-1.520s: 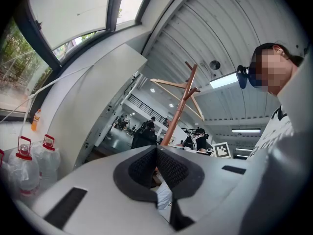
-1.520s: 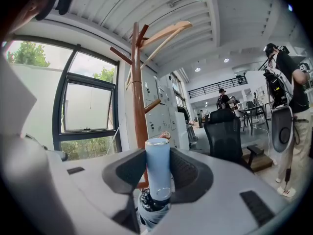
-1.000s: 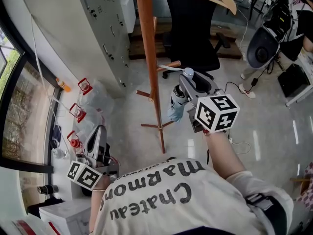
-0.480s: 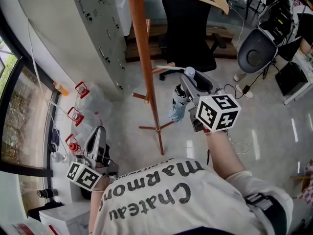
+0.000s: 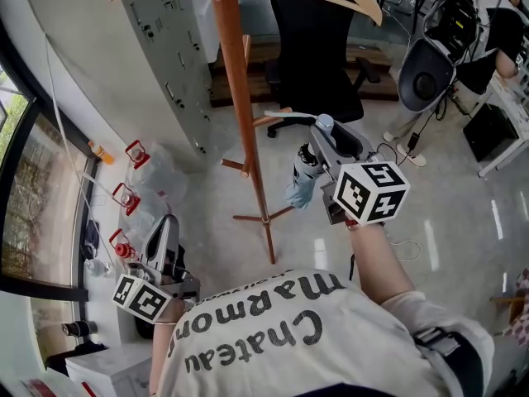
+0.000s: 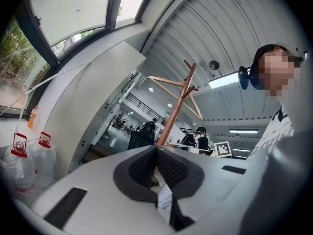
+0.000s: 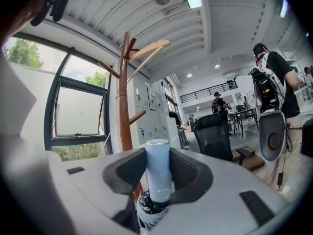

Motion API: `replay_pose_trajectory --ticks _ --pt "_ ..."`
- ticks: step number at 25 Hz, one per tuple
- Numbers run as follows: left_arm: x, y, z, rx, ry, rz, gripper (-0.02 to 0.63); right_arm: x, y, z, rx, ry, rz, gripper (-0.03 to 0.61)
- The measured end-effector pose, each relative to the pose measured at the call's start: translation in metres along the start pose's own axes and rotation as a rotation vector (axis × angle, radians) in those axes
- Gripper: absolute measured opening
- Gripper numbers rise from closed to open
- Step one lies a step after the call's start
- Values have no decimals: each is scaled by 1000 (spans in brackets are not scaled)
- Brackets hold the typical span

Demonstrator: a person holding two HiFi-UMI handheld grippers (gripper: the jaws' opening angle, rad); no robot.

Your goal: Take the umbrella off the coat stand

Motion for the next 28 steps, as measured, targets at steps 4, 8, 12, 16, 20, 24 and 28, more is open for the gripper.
replay_pose_trajectory --ticks 4,8,12,16,20,24,28 --pt "-2 -1 -1 0 2 -3 23 1 1 -5 -1 -9 -5 160" --pt "-1 -1 -2 0 3 -4 23 4 2 -7 0 -16 -11 160" --pt "-2 -2 0 3 1 -2 23 5 3 -8 -4 -22 -17 160" --pt "-5 -3 0 8 -8 3 23 8 4 -10 -4 -33 -18 160" --pt "-8 -3 0 10 -12 7 23 10 6 -13 -3 -41 -21 160" --pt "-12 -5 -1 11 -22 14 23 15 7 -18 -8 -51 -30 160" --pt "-17 -6 -2 9 -40 21 23 20 6 -20 -9 -61 -36 160"
Point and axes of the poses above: the fingertips, and each gripper's own axes: x backward along the fingers, z to its left, y out of its top, the point moved 9 cm from there along x, backward along the fingers
